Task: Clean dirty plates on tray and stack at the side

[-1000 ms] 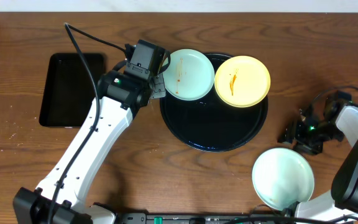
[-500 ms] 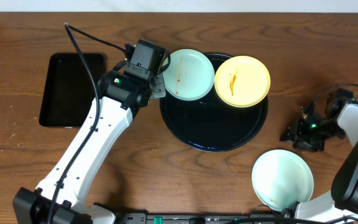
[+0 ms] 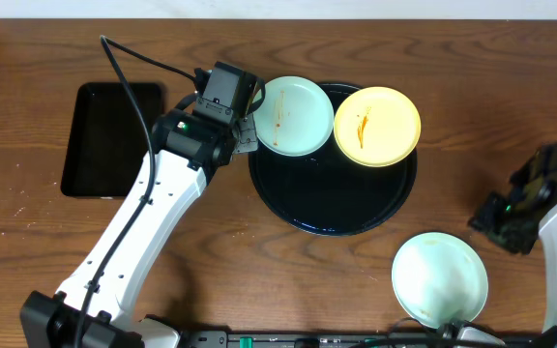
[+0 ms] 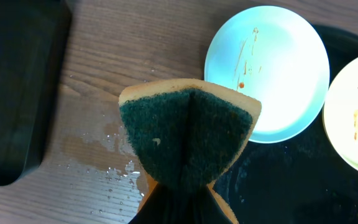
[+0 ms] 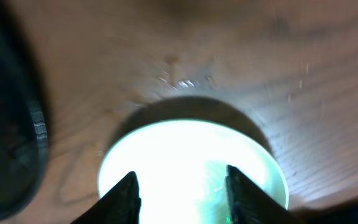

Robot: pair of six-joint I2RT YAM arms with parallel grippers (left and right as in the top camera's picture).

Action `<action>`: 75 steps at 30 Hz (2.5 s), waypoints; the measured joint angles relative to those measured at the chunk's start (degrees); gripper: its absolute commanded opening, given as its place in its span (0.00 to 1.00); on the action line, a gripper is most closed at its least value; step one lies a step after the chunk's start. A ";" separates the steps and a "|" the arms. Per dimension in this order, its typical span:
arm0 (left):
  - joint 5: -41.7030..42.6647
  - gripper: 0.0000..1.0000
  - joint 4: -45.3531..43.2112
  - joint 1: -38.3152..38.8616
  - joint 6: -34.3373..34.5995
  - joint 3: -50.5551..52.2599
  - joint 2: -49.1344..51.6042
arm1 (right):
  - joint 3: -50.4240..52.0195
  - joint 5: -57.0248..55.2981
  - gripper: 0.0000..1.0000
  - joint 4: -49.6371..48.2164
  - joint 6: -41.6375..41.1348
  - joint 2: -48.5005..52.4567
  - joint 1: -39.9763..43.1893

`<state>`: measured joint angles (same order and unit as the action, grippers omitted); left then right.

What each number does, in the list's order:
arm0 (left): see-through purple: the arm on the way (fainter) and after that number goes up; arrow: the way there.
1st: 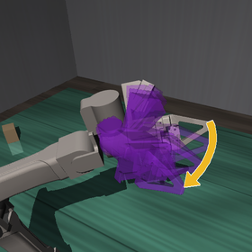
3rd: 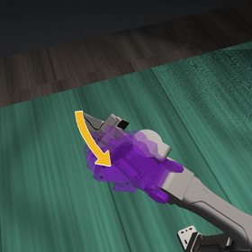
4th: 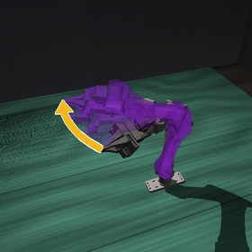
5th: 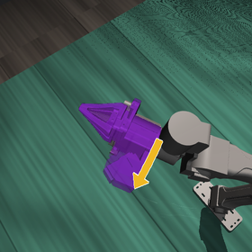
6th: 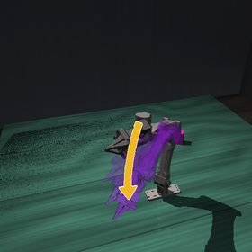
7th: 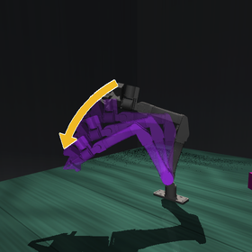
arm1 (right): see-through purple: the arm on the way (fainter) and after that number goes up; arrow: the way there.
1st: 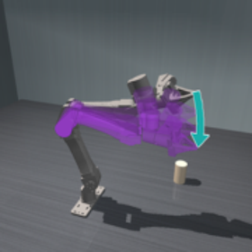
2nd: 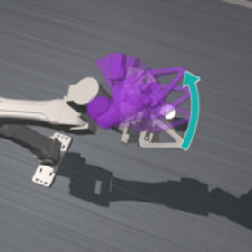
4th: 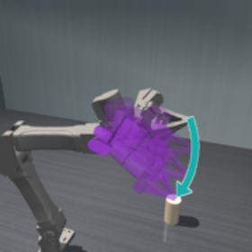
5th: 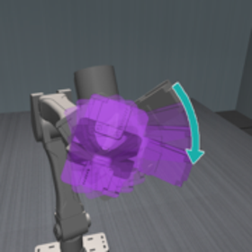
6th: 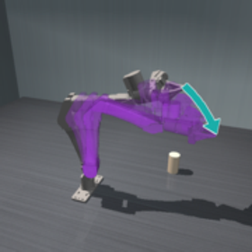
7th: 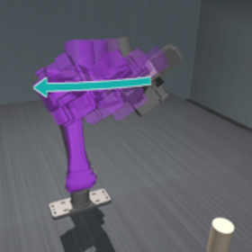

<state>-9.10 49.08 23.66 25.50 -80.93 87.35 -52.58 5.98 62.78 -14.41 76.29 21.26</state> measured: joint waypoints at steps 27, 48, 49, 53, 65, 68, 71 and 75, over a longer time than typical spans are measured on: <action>0.15 0.08 -0.02 0.00 0.00 0.00 0.00 | 18.43 -12.94 0.33 -36.11 -14.01 4.09 0.00; 0.15 0.08 -1.73 0.00 0.00 0.00 0.00 | 6.54 -1.38 0.57 -33.48 -8.94 6.43 0.00; 0.17 0.08 -1.70 0.00 0.02 0.00 0.00 | 4.37 -0.63 0.60 -30.08 -6.95 5.97 0.00; 0.15 0.08 -1.70 0.00 0.02 0.00 0.00 | 0.11 1.05 0.66 -21.16 0.07 4.68 0.00; 0.15 0.08 -1.70 0.00 0.02 0.00 0.00 | 2.19 2.03 0.76 -14.19 3.13 12.57 0.00; 0.15 0.08 -1.70 0.00 0.02 0.00 0.00 | 2.21 2.12 0.76 -15.10 3.13 16.20 0.00; 0.15 0.08 -1.70 0.00 0.00 0.00 0.00 | 1.97 1.68 0.76 -17.05 2.71 19.82 0.00; 0.15 0.08 -1.70 0.00 0.00 0.00 0.00 | 1.33 0.31 0.75 -20.31 1.86 20.44 0.02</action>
<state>-8.95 47.37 23.66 25.50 -80.93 87.35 -51.24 6.28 42.48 -12.56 96.73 21.28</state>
